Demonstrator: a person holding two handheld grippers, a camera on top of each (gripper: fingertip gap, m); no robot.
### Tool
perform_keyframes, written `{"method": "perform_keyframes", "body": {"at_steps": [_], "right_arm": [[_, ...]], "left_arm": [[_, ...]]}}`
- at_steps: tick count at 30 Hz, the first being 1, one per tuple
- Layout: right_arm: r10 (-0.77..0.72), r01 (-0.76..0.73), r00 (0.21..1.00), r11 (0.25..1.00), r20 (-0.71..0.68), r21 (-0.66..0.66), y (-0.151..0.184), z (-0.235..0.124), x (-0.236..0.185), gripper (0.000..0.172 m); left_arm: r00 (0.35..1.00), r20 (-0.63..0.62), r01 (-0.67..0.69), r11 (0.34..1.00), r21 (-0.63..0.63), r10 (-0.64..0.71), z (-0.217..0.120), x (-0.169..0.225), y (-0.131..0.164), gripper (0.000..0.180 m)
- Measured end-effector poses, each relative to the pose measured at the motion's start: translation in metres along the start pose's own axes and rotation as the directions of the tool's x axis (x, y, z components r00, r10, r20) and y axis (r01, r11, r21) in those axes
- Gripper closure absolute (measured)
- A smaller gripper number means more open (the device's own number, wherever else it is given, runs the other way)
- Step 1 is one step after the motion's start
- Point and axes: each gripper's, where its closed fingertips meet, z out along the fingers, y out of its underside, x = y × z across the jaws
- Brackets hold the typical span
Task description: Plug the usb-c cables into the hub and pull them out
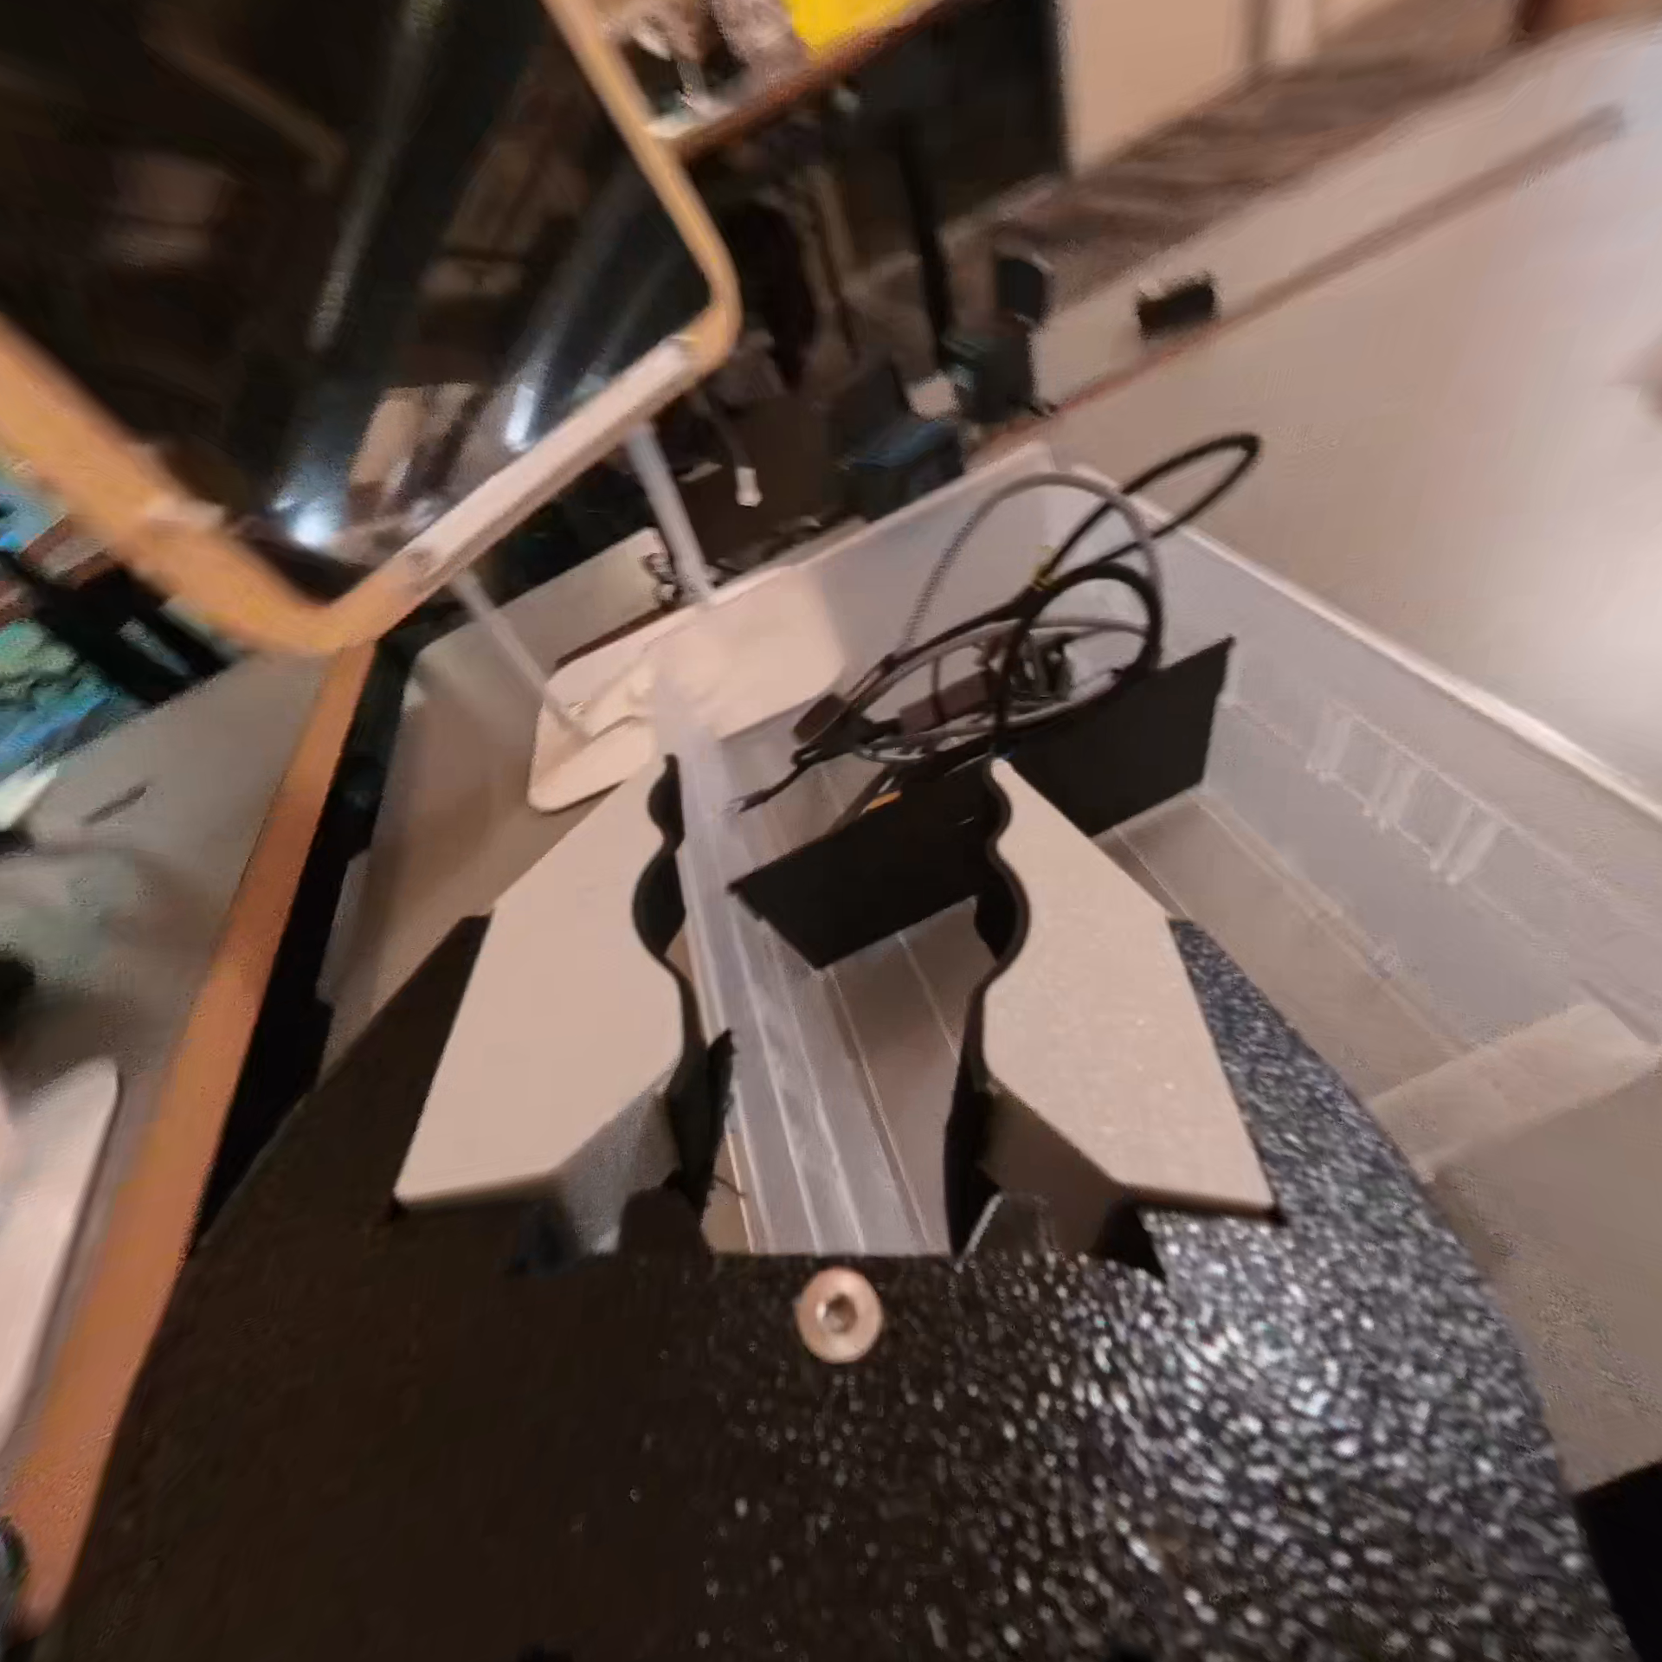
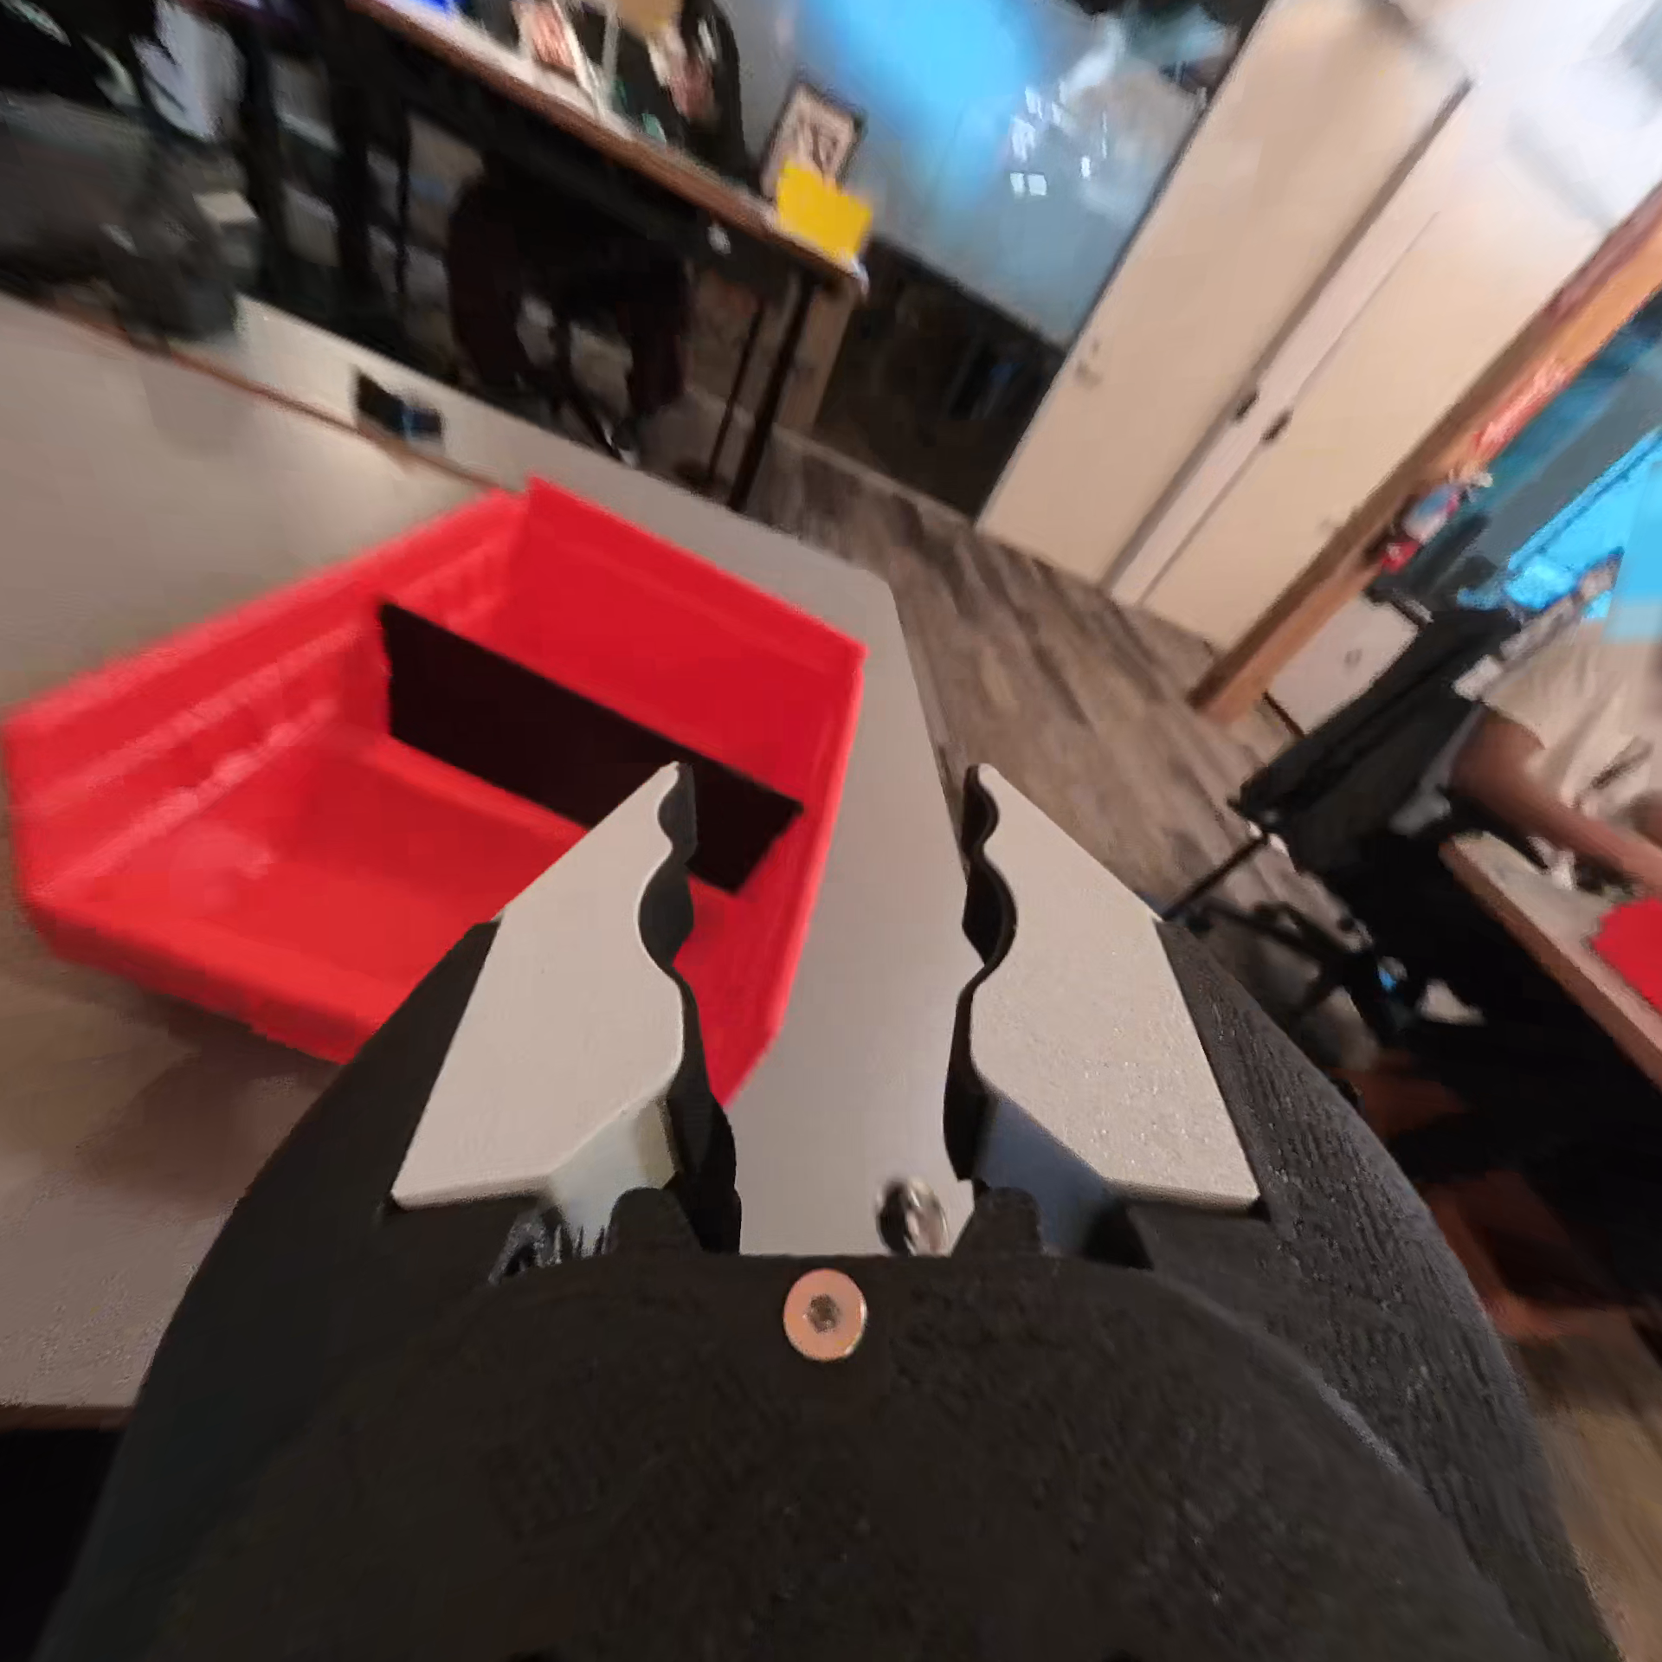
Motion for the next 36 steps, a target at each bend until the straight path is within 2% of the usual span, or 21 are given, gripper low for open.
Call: {"method": "perform_keyframes", "body": {"at_steps": [2, 4, 5, 7, 10, 11, 12, 16, 19, 22, 28, 30, 32, 34, 36], "right_arm": [[-0.011, 0.008, 0.999, 0.998, 0.04, 0.07, -0.028, 0.001, -0.016, 0.114], [-0.043, 0.035, 0.996, 0.995, 0.083, 0.094, -0.043, 0.005, -0.034, 0.114], [-0.063, 0.052, 0.992, 0.994, 0.108, 0.097, -0.047, 0.008, -0.044, 0.114], [-0.1, 0.085, 0.984, 0.991, 0.146, 0.106, -0.052, 0.012, -0.06, 0.113], [-0.127, 0.109, 0.975, 0.989, 0.184, 0.103, -0.051, 0.014, -0.074, 0.113], [-0.13, 0.112, 0.973, 0.988, 0.191, 0.103, -0.05, 0.014, -0.076, 0.113], [-0.13, 0.111, 0.971, 0.988, 0.2, 0.105, -0.05, 0.013, -0.078, 0.113], [-0.122, 0.103, 0.971, 0.989, 0.204, 0.102, -0.049, 0.01, -0.077, 0.114], [-0.103, 0.078, 0.971, 0.99, 0.217, 0.119, -0.051, 0.008, -0.075, 0.114], [-0.087, 0.058, 0.969, 0.989, 0.231, 0.134, -0.054, 0.007, -0.076, 0.115], [-0.083, 0.032, 0.953, 0.984, 0.292, 0.175, -0.067, 0.01, -0.091, 0.115], [-0.102, 0.044, 0.947, 0.981, 0.306, 0.191, -0.074, 0.012, -0.098, 0.114], [-0.125, 0.061, 0.943, 0.976, 0.31, 0.208, -0.082, 0.013, -0.103, 0.114], [-0.14, 0.068, 0.941, 0.97, 0.309, 0.233, -0.091, 0.013, -0.106, 0.114], [-0.132, 0.048, 0.939, 0.965, 0.318, 0.259, -0.1, 0.012, -0.109, 0.114]], "left_arm": [[0.978, -0.07, -0.205, 0.969, -0.136, 0.197, 0.031, 0.007, 0.001, 0.123], [0.911, -0.108, -0.413, 0.88, -0.234, 0.399, 0.062, 0.002, 0.01, 0.133], [0.885, -0.145, -0.465, 0.848, -0.256, 0.442, 0.075, 0.001, 0.014, 0.132], [0.87, -0.242, -0.487, 0.829, -0.276, 0.43, 0.097, 0.005, 0.027, 0.133], [0.844, -0.305, -0.527, 0.788, -0.318, 0.441, 0.113, 0.001, 0.045, 0.144], [0.832, -0.323, -0.544, 0.777, -0.317, 0.451, 0.115, 0.002, 0.048, 0.161], [0.822, -0.344, -0.557, 0.766, -0.32, 0.454, 0.116, 0.004, 0.051, 0.167], [0.8, -0.309, -0.598, 0.734, -0.324, 0.515, 0.112, -0.005, 0.037, 0.169], [0.792, -0.177, -0.609, 0.735, -0.298, 0.584, 0.097, -0.023, -0.002, 0.169], [0.768, -0.025, -0.626, 0.741, -0.243, 0.641, 0.074, -0.038, -0.055, 0.169], [0.707, 0.269, -0.664, 0.745, -0.068, 0.654, 0.032, -0.031, -0.172, 0.17], [0.727, 0.342, -0.637, 0.771, 0.014, 0.595, 0.022, -0.028, -0.213, 0.17], [0.778, 0.363, -0.584, 0.804, 0.114, 0.513, 0.016, -0.027, -0.251, 0.17], [0.797, 0.384, -0.563, 0.804, 0.192, 0.466, 0.012, -0.025, -0.287, 0.169], [0.797, 0.375, -0.58, 0.775, 0.251, 0.474, 0.012, -0.009, -0.311, 0.17]]}}
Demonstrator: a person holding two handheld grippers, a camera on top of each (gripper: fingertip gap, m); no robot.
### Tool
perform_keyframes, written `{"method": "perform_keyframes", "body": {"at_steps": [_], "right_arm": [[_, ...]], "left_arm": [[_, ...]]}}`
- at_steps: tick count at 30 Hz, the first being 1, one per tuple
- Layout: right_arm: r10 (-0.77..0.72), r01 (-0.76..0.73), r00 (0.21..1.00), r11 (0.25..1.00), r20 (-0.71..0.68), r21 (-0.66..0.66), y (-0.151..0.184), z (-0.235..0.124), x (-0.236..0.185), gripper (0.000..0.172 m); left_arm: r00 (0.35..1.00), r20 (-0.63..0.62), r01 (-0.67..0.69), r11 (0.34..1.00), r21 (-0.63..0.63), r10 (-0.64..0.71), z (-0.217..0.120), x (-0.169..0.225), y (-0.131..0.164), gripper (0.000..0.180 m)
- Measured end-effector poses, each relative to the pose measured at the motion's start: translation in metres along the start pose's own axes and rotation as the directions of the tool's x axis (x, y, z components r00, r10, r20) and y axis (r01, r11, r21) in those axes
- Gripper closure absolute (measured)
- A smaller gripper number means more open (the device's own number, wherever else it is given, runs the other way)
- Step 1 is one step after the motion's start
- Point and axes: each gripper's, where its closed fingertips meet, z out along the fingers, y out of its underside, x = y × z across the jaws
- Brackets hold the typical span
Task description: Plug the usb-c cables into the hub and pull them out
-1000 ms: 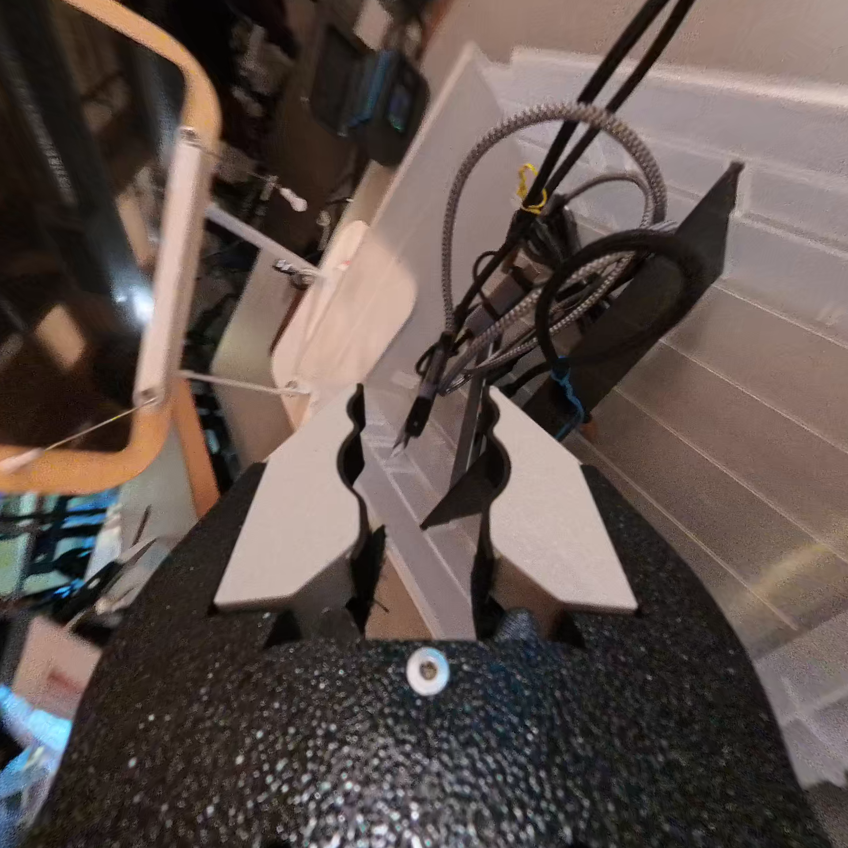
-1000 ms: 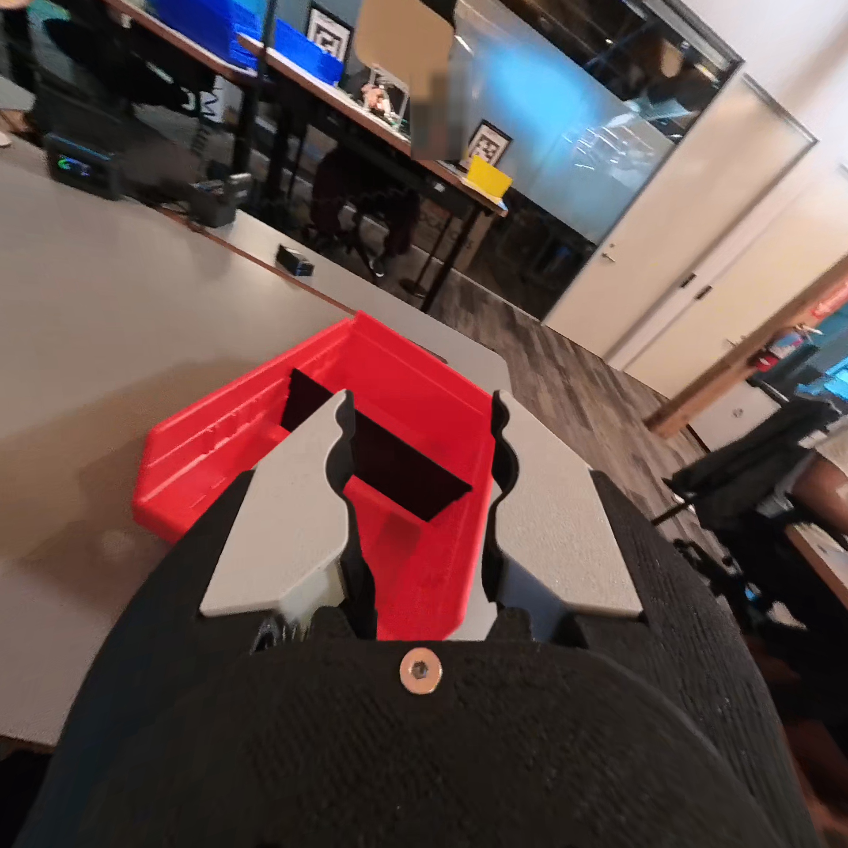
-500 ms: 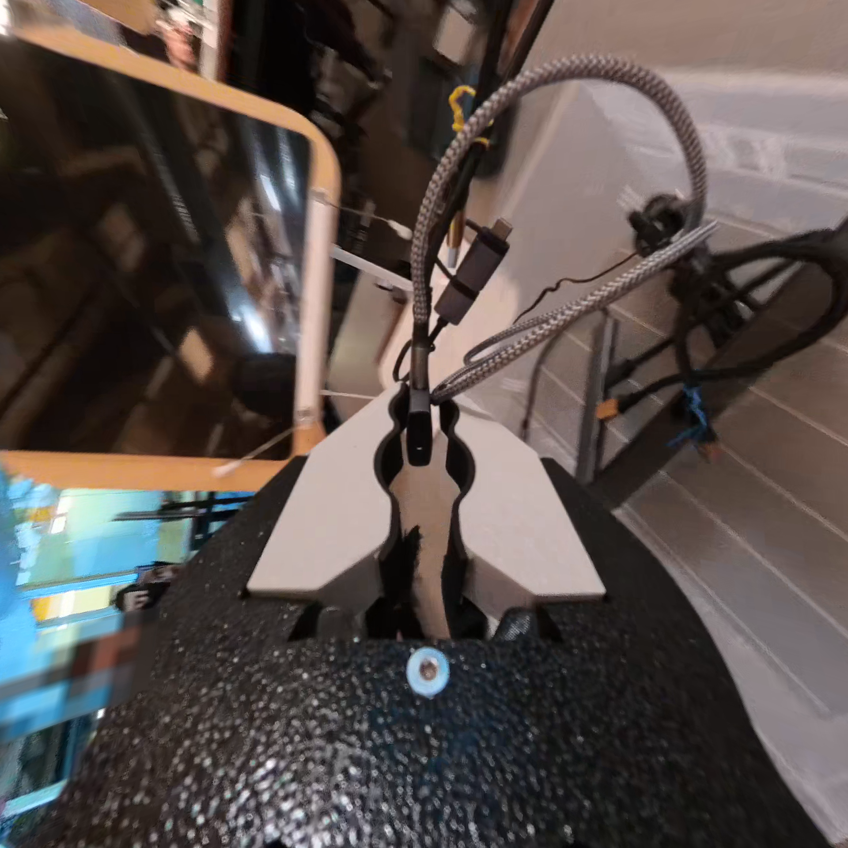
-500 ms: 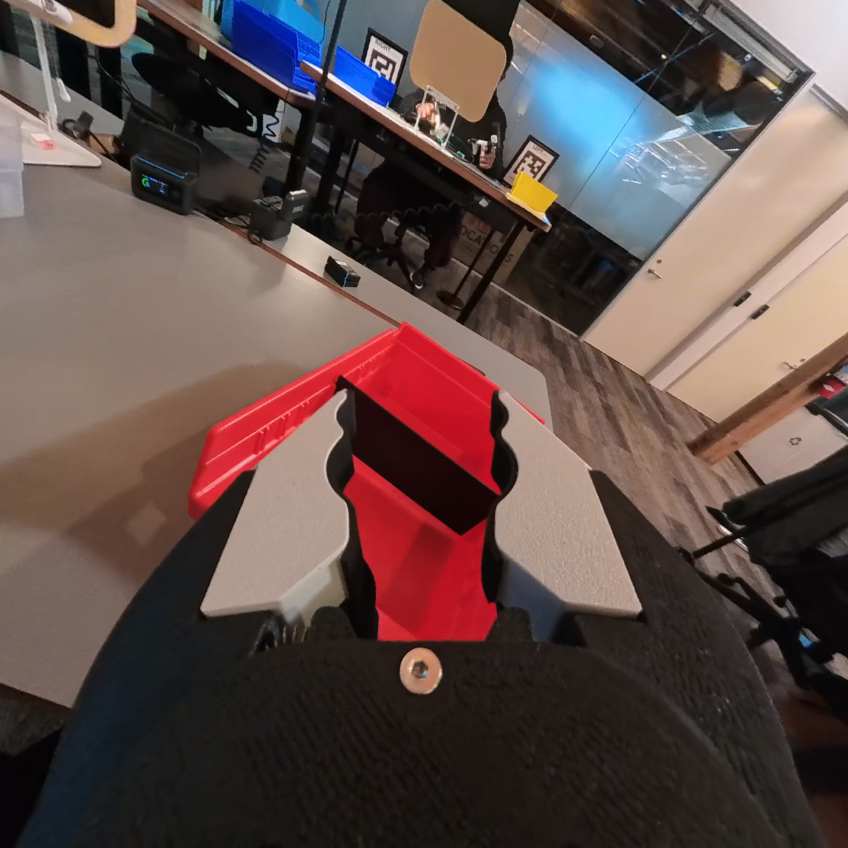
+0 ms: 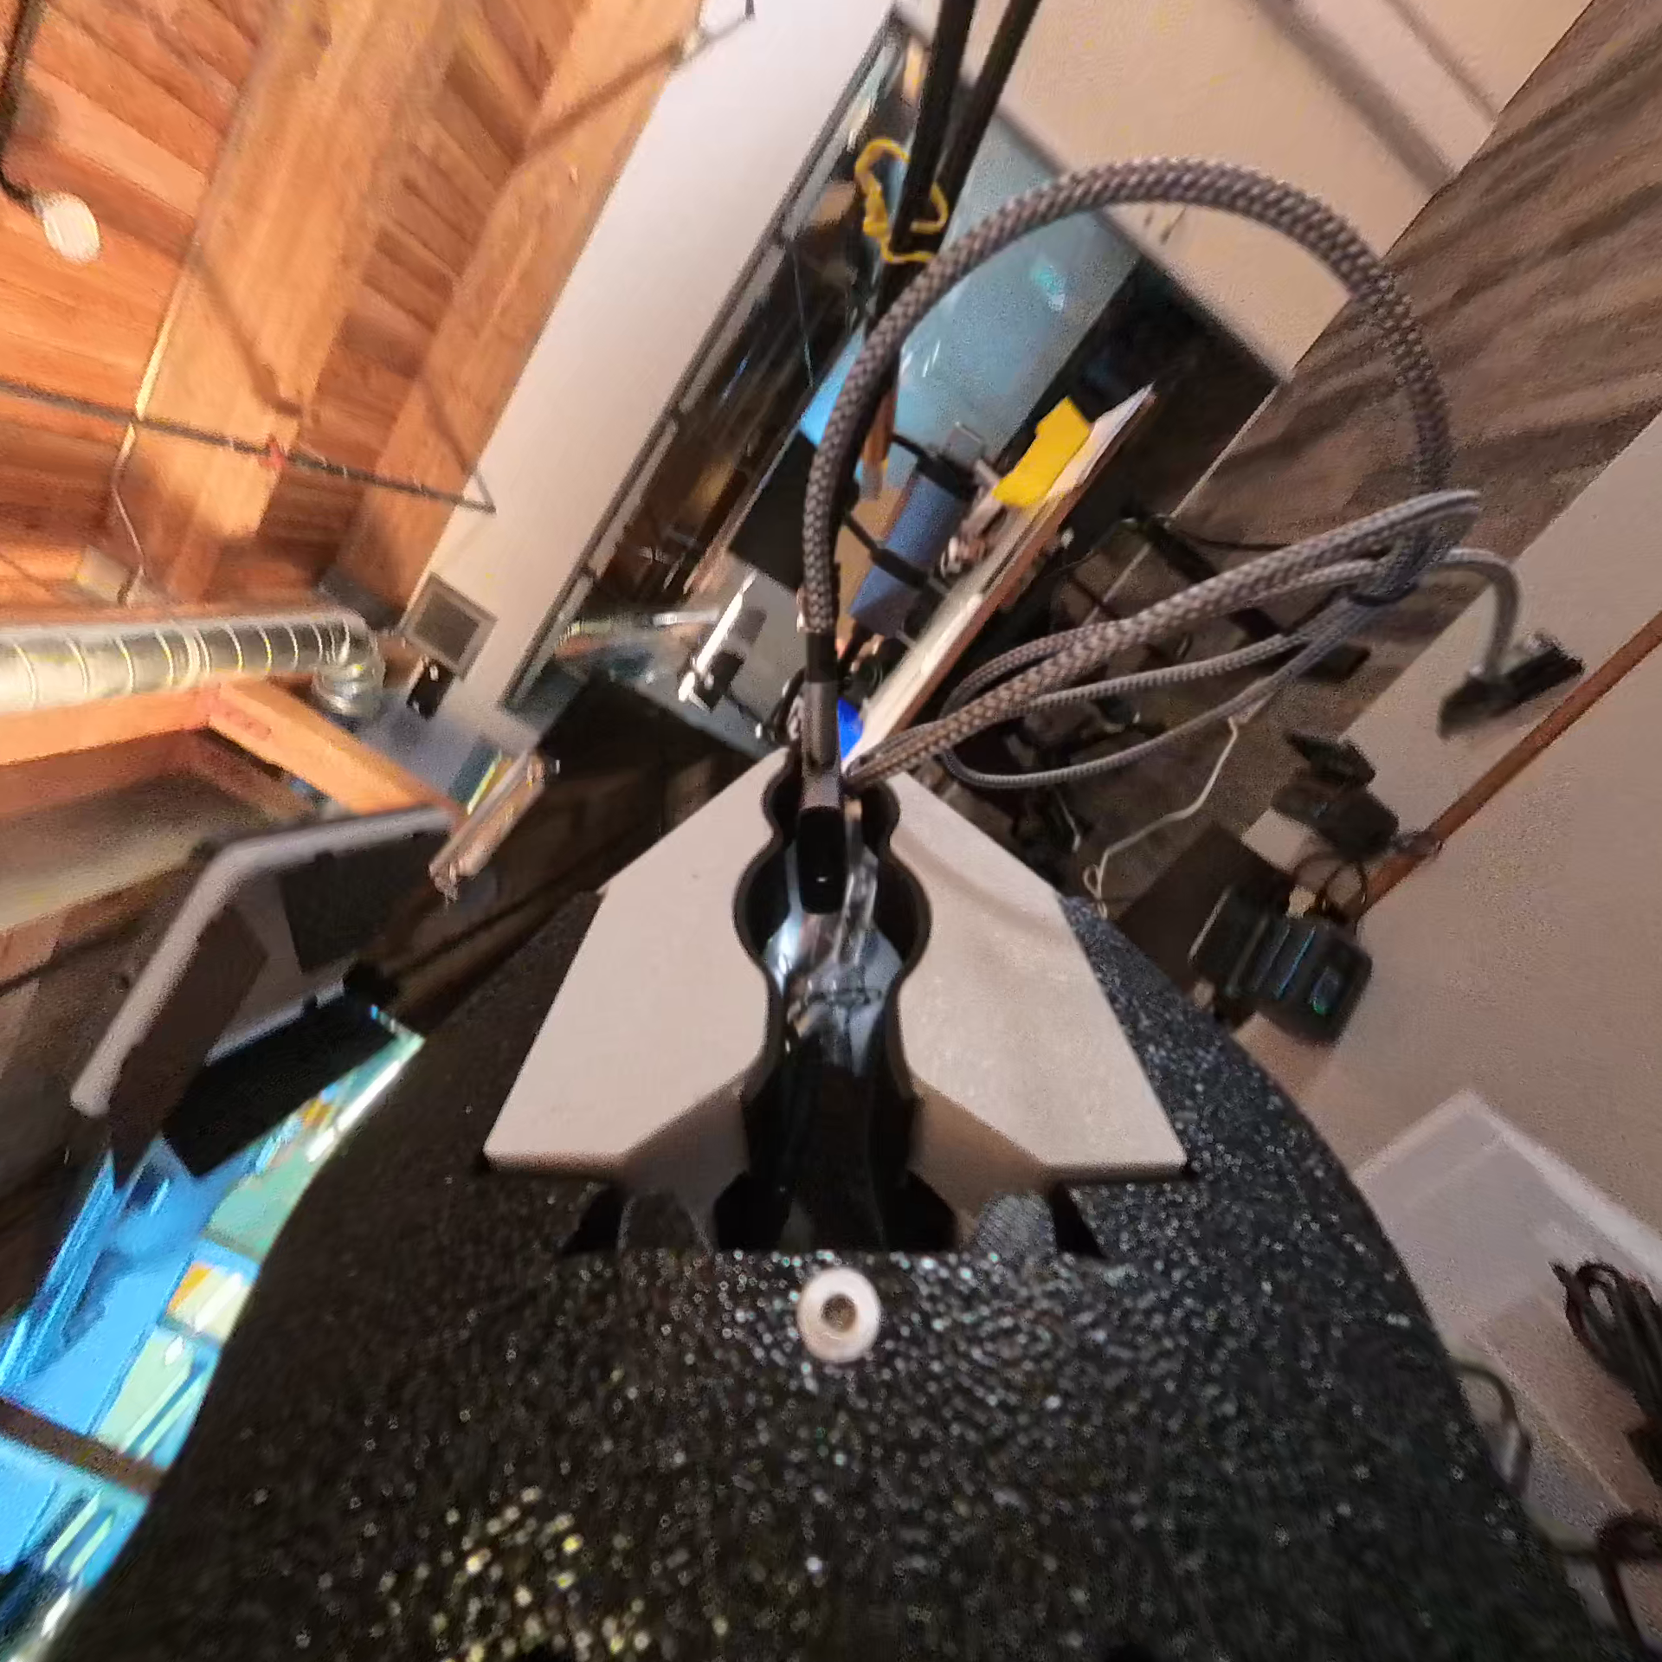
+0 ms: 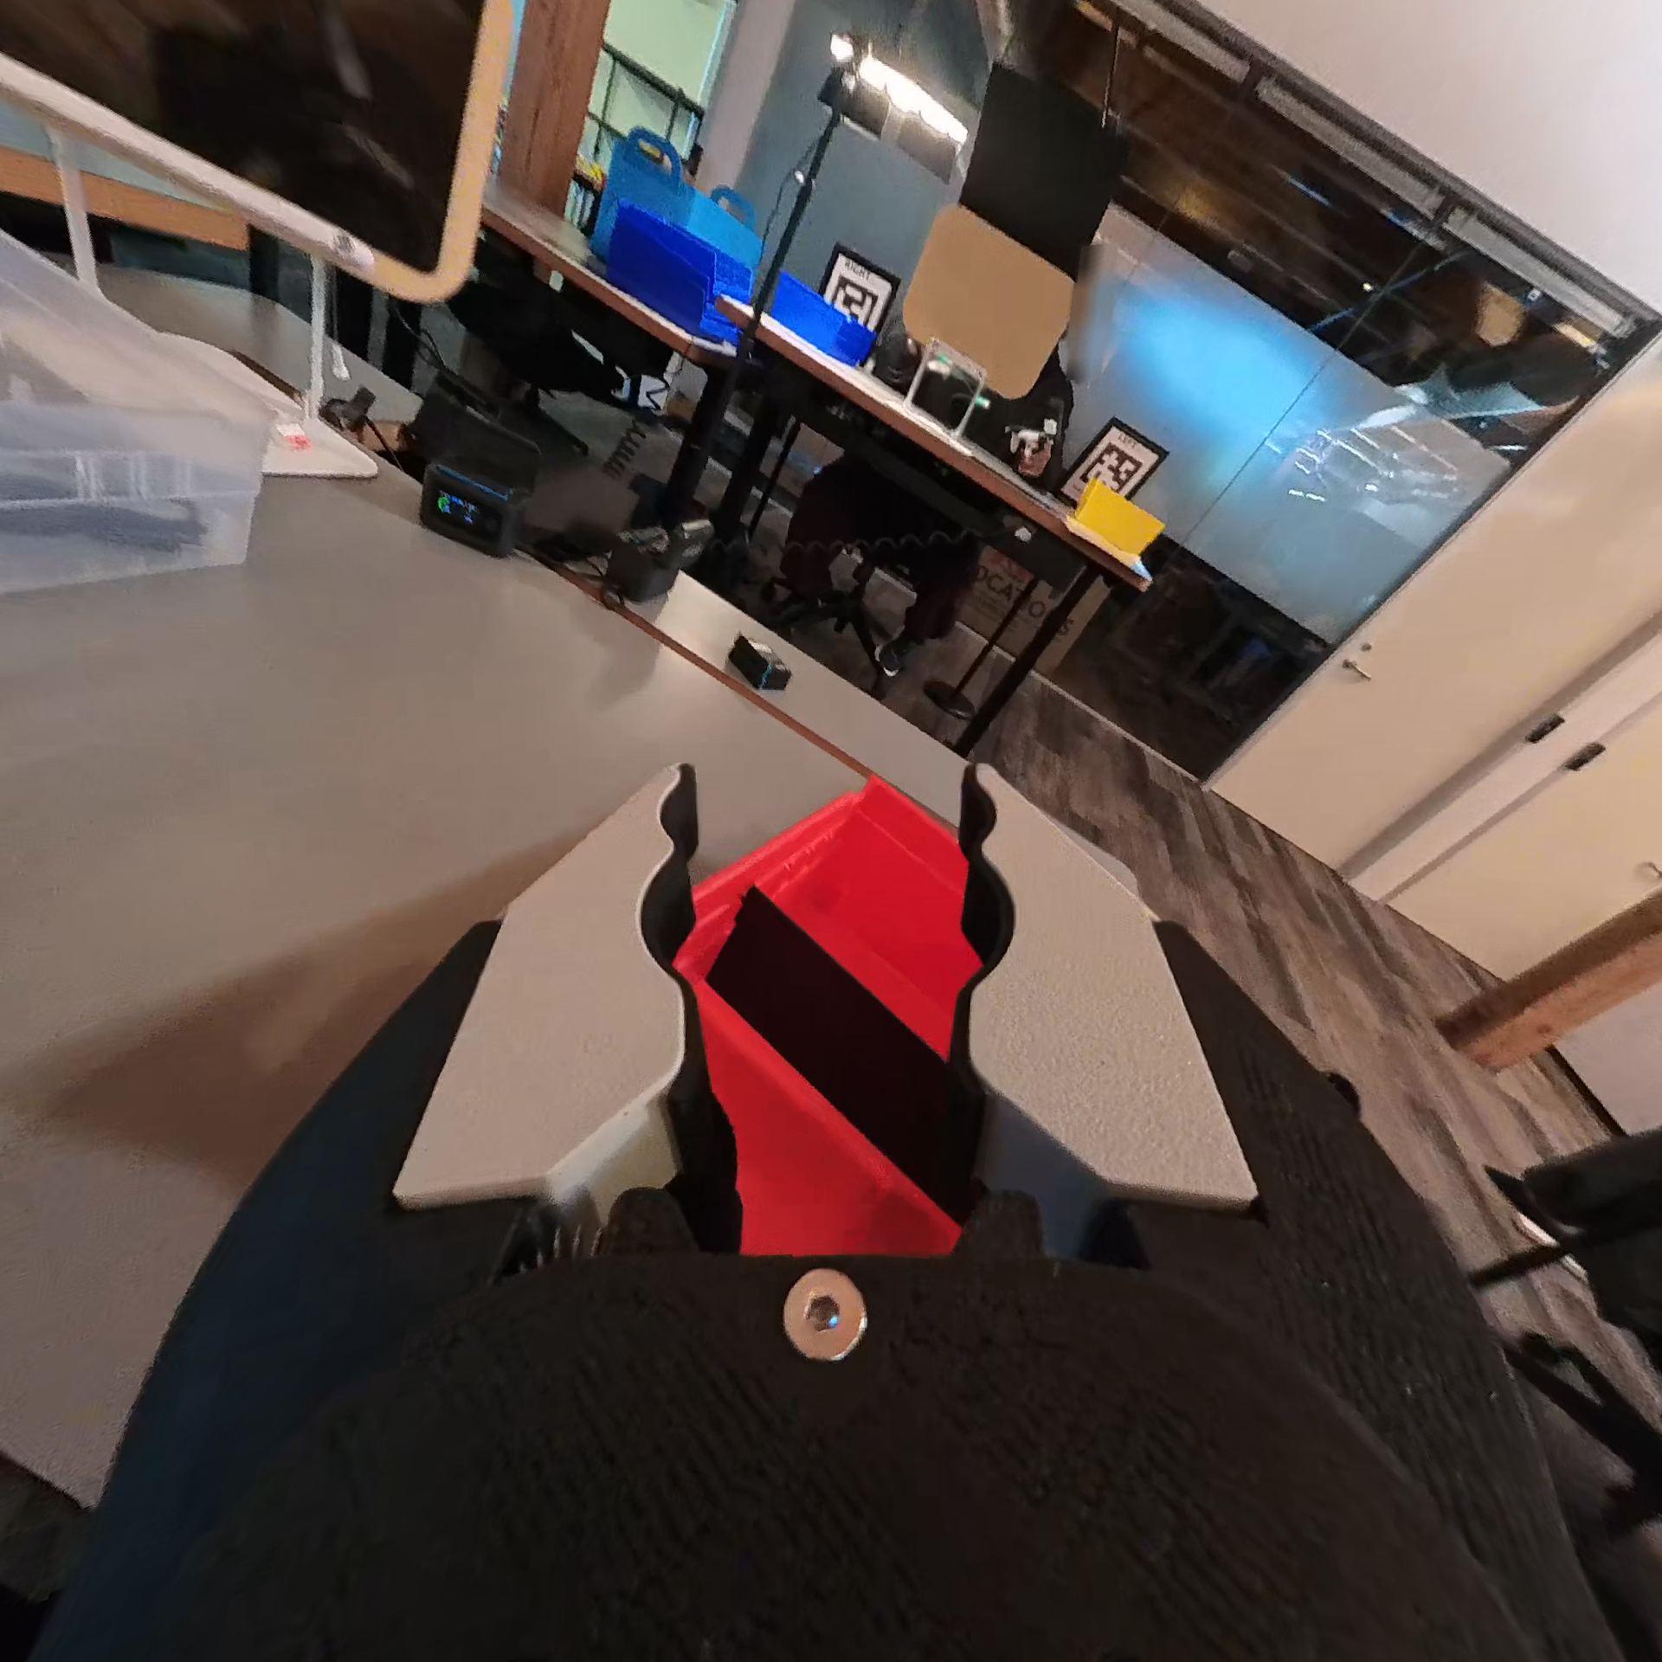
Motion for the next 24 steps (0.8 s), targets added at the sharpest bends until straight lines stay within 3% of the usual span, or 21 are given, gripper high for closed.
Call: {"method": "perform_keyframes", "body": {"at_steps": [3, 6, 9, 11, 15, 17, 19, 20, 24], "right_arm": [[0.089, -0.092, 0.994, 0.994, 0.055, 0.052, -0.011, 0.002, -0.008, 0.115], [0.264, -0.285, 0.949, 0.952, 0.169, 0.113, -0.029, 0.005, -0.019, 0.12], [0.453, -0.522, 0.814, 0.845, 0.364, 0.116, -0.054, 0.016, -0.035, 0.13], [0.514, -0.596, 0.72, 0.803, 0.467, 0.035, -0.061, 0.034, -0.049, 0.129], [0.524, -0.553, 0.643, 0.822, 0.558, -0.134, -0.062, 0.083, -0.079, 0.119], [0.549, -0.544, 0.535, 0.805, 0.642, -0.236, -0.067, 0.098, -0.099, 0.117], [0.559, -0.51, 0.396, 0.794, 0.728, -0.332, -0.073, 0.1, -0.121, 0.135], [0.569, -0.496, 0.335, 0.784, 0.751, -0.373, -0.075, 0.099, -0.128, 0.136], [0.543, -0.415, 0.301, 0.815, 0.784, -0.405, -0.072, 0.097, -0.149, 0.129]], "left_arm": [[0.996, 0.014, -0.086, 0.992, 0.089, 0.085, 0.004, 0.032, -0.03, 0.169], [0.968, 0.079, -0.25, 0.954, 0.167, 0.24, -0.002, 0.089, -0.044, 0.169], [0.9, 0.173, -0.431, 0.871, 0.234, 0.399, -0.017, 0.151, -0.049, 0.169], [0.861, 0.2, -0.507, 0.817, 0.274, 0.468, -0.027, 0.19, -0.05, 0.17], [0.786, 0.231, -0.617, 0.713, 0.332, 0.573, -0.046, 0.249, -0.052, 0.17], [0.776, 0.227, -0.628, 0.691, 0.357, 0.588, -0.054, 0.267, -0.055, 0.169], [0.773, 0.22, -0.63, 0.682, 0.37, 0.595, -0.057, 0.278, -0.056, 0.17], [0.772, 0.213, -0.631, 0.684, 0.366, 0.598, -0.058, 0.281, -0.055, 0.17], [0.76, 0.224, -0.647, 0.676, 0.353, 0.61, -0.06, 0.283, -0.05, 0.169]]}}
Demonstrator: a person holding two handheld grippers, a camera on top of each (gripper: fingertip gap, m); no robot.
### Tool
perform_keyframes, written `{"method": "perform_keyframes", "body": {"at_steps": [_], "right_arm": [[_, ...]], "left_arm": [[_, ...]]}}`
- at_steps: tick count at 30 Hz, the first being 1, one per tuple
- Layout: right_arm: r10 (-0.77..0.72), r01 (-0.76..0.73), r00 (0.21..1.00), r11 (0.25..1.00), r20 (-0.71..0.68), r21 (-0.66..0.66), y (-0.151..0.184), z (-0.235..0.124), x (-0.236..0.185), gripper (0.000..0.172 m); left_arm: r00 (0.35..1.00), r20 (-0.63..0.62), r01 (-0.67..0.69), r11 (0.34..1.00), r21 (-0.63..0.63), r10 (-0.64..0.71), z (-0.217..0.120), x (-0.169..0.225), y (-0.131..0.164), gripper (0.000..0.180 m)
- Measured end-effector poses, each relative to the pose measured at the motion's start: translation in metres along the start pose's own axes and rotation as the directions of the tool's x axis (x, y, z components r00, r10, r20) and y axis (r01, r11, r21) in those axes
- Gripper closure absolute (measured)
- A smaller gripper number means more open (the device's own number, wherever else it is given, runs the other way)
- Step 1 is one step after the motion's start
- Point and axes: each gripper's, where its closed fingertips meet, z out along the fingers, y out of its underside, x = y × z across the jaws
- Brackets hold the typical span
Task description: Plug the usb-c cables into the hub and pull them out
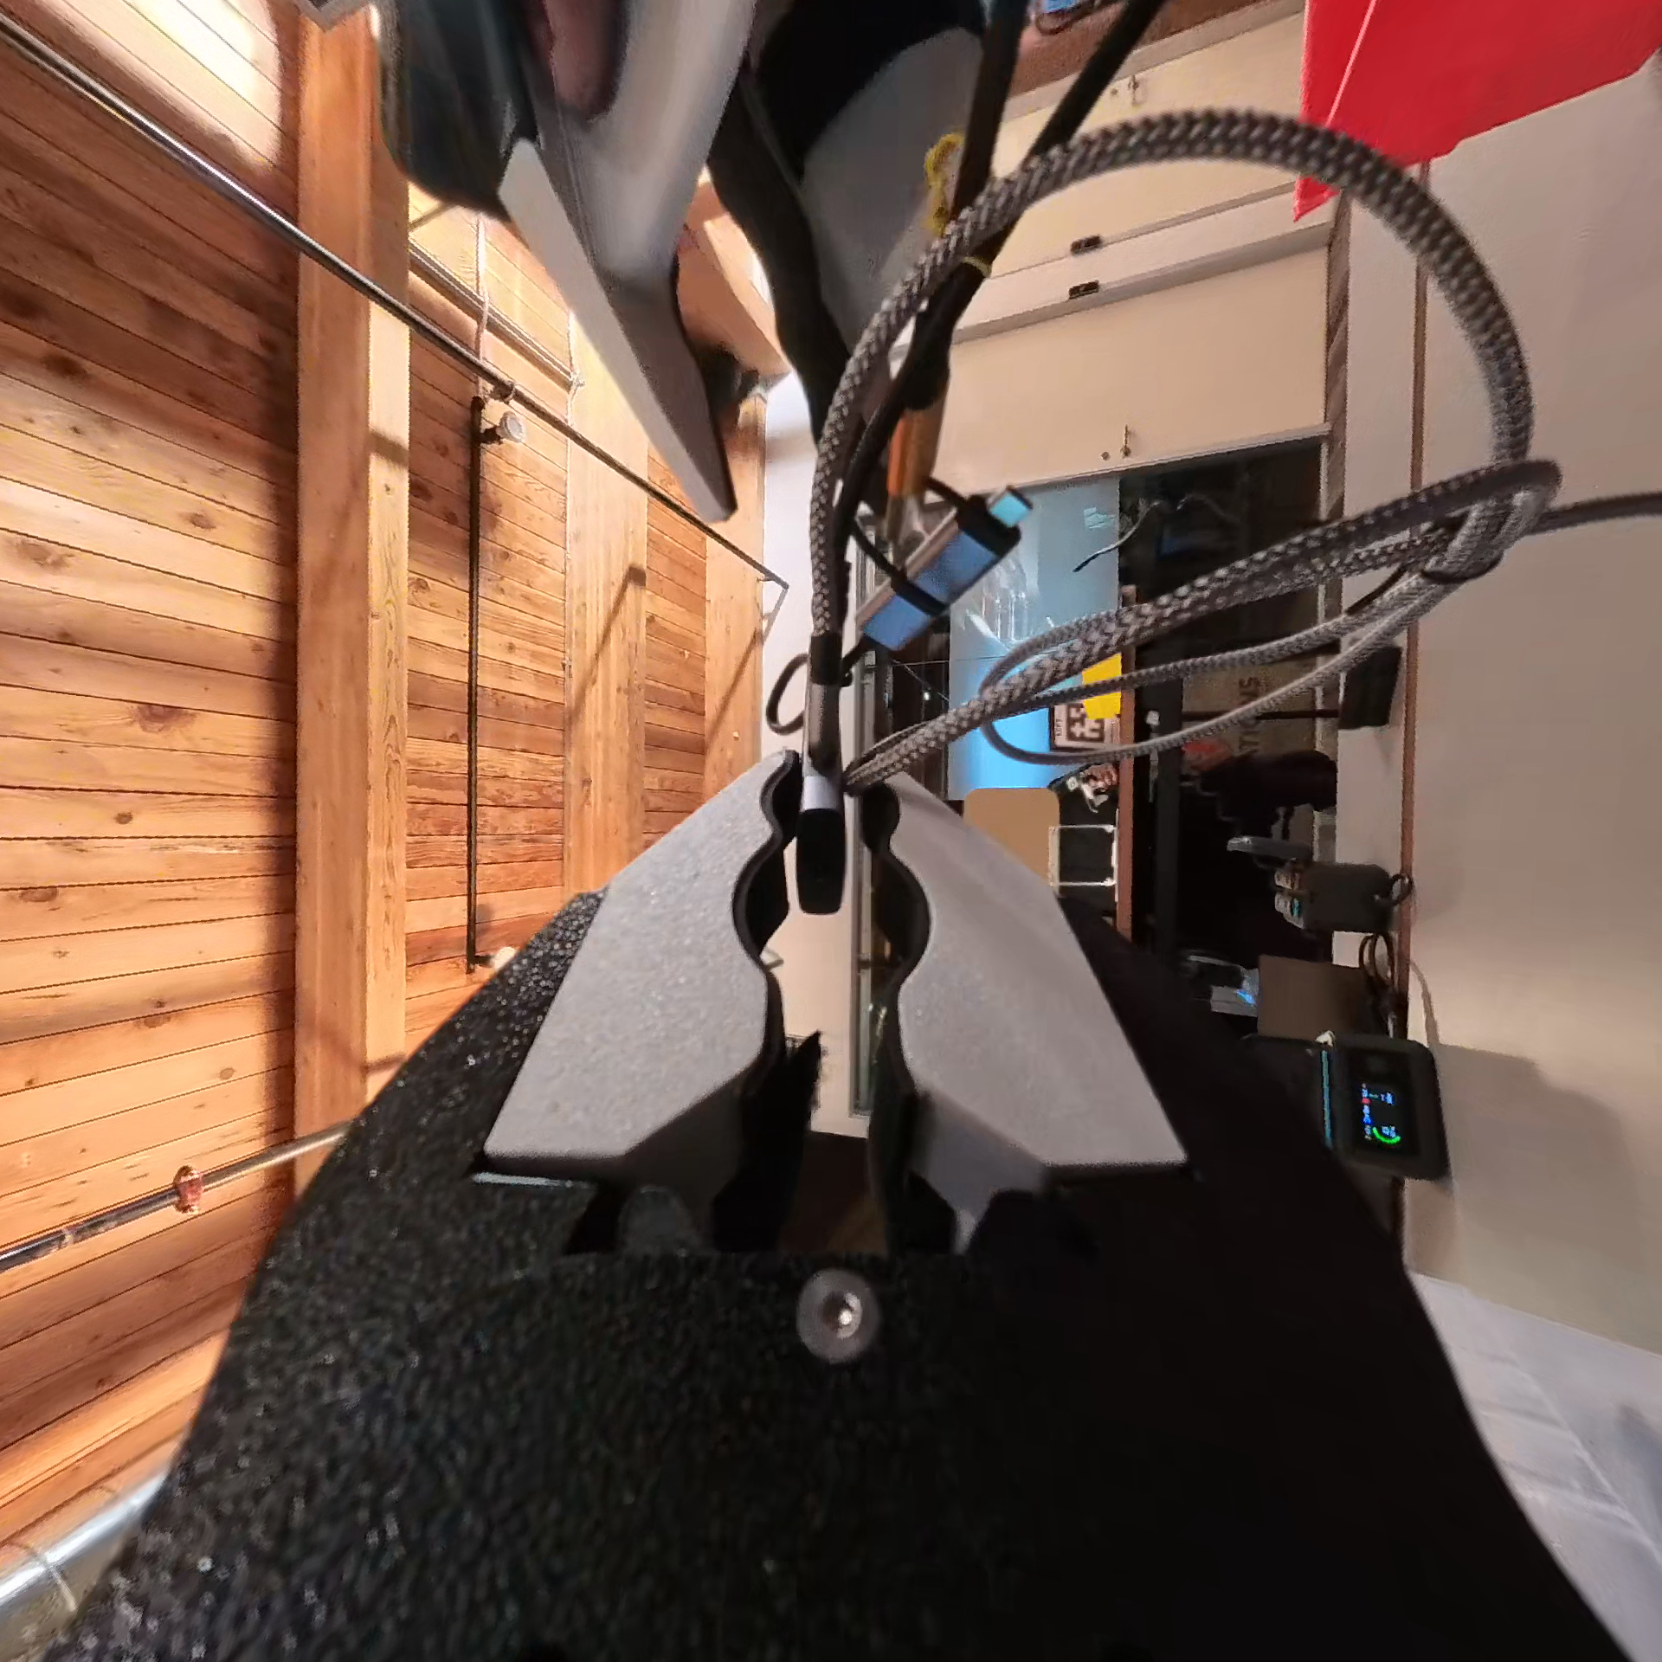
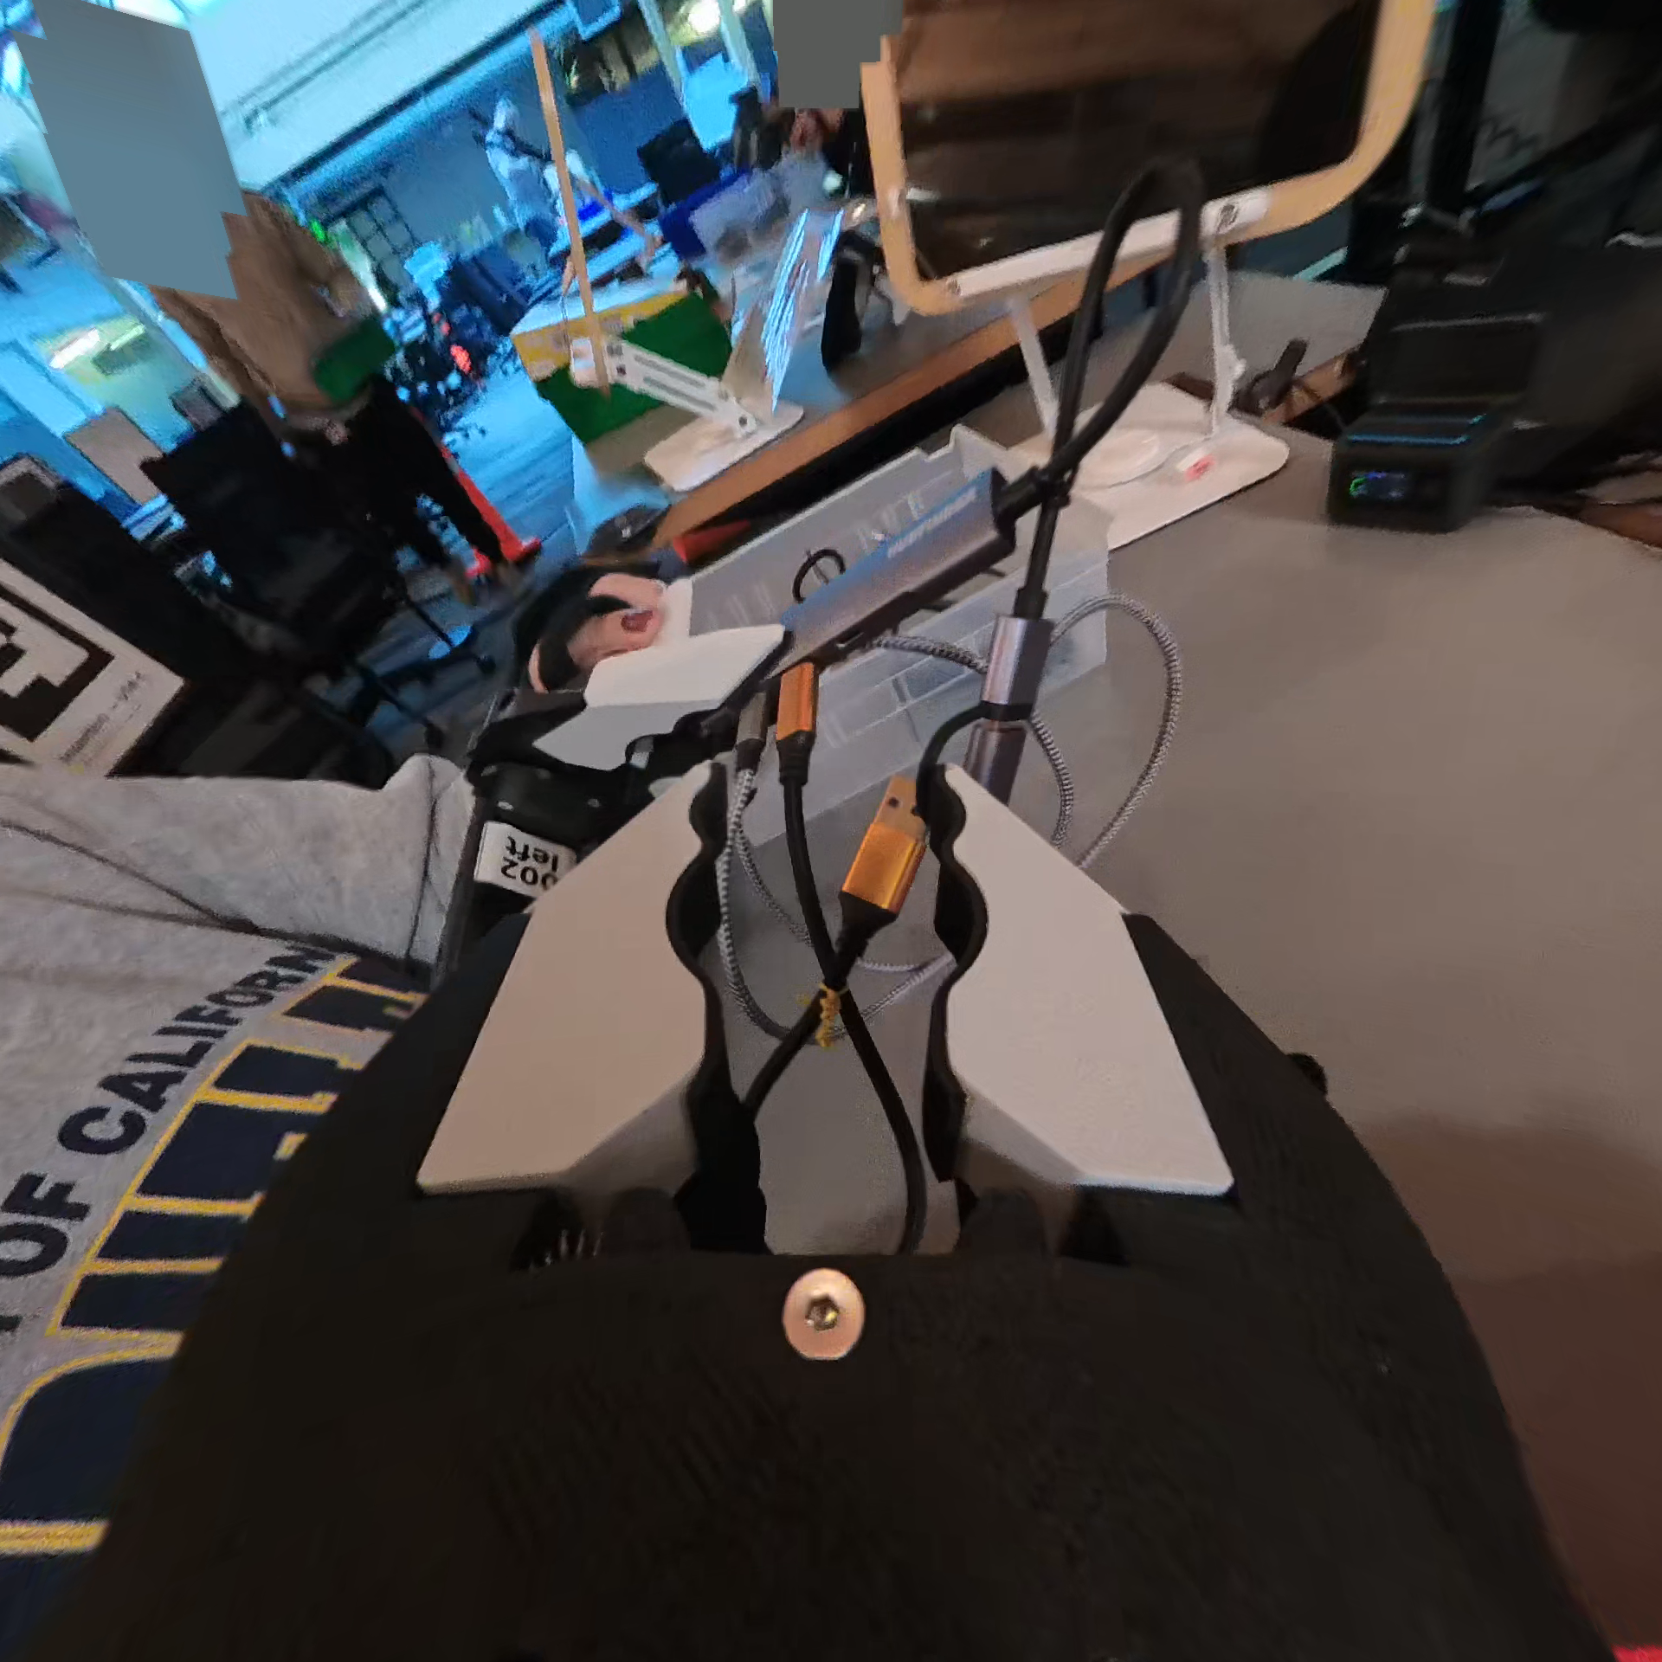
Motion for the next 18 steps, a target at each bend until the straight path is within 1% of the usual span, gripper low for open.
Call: {"method": "perform_keyframes", "body": {"at_steps": [4, 6, 7, 8, 9, 10, 11, 12, 13, 14, 15, 16, 17, 18], "right_arm": [[0.034, -0.029, 0.998, 0.996, 0.057, -0.086, 0.012, 0.016, -0.004, 0.13], [0.086, -0.072, 0.988, 0.991, 0.127, -0.111, 0.015, 0.021, -0.012, 0.131], [0.108, -0.092, 0.982, 0.99, 0.154, -0.11, 0.015, 0.023, -0.014, 0.141], [0.112, -0.097, 0.98, 0.991, 0.167, -0.095, 0.013, 0.024, -0.014, 0.16], [0.104, -0.091, 0.979, 0.992, 0.176, -0.085, 0.012, 0.024, -0.014, 0.165], [0.091, -0.077, 0.98, 0.993, 0.175, -0.087, 0.014, 0.025, -0.013, 0.165], [0.062, -0.048, 0.985, 0.994, 0.159, -0.093, 0.017, 0.025, -0.01, 0.165], [0.011, 0.001, 0.992, 0.996, 0.129, -0.094, 0.02, 0.025, -0.007, 0.166], [-0.06, 0.069, 0.994, 0.993, 0.091, -0.091, 0.021, 0.024, -0.003, 0.166], [-0.137, 0.142, 0.989, 0.985, 0.057, -0.094, 0.023, 0.022, -0.001, 0.166], [-0.22, 0.222, 0.975, 0.97, 0.031, -0.1, 0.024, 0.02, 0.0, 0.167], [-0.306, 0.305, 0.952, 0.946, 0.014, -0.106, 0.025, 0.017, -0.001, 0.167], [-0.385, 0.382, 0.923, 0.916, -0.006, -0.12, 0.026, 0.016, -0.002, 0.167], [-0.467, 0.46, 0.884, 0.877, -0.021, -0.139, 0.028, 0.016, -0.003, 0.167]], "left_arm": [[0.999, 0.021, -0.038, 0.999, 0.028, 0.038, -0.003, -0.001, -0.007, 0.169], [0.999, 0.022, -0.044, 0.998, 0.041, 0.043, -0.004, 0.0, -0.01, 0.169], [0.999, 0.025, -0.047, 0.998, 0.045, 0.046, -0.004, 0.001, -0.012, 0.169], [0.999, 0.024, -0.046, 0.998, 0.047, 0.045, -0.005, 0.001, -0.013, 0.17], [0.999, 0.024, -0.038, 0.998, 0.046, 0.037, -0.006, 0.002, -0.013, 0.17], [1.0, 0.008, -0.01, 0.999, 0.052, 0.009, -0.006, 0.005, -0.013, 0.17], [0.999, -0.03, 0.046, 0.996, 0.072, -0.044, -0.007, 0.01, -0.015, 0.169], [0.989, -0.092, 0.124, 0.988, 0.09, -0.115, -0.009, 0.017, -0.016, 0.163], [0.962, -0.175, 0.228, 0.969, 0.097, -0.209, -0.011, 0.026, -0.017, 0.15], [0.906, -0.277, 0.355, 0.931, 0.085, -0.32, -0.015, 0.036, -0.018, 0.132], [0.813, -0.381, 0.491, 0.87, 0.045, -0.44, -0.019, 0.046, -0.019, 0.119], [0.692, -0.468, 0.615, 0.788, -0.014, -0.549, -0.024, 0.053, -0.02, 0.106], [0.557, -0.536, 0.716, 0.694, -0.078, -0.634, -0.028, 0.057, -0.022, 0.1], [0.415, -0.589, 0.794, 0.592, -0.138, -0.693, -0.031, 0.057, -0.025, 0.102]]}}
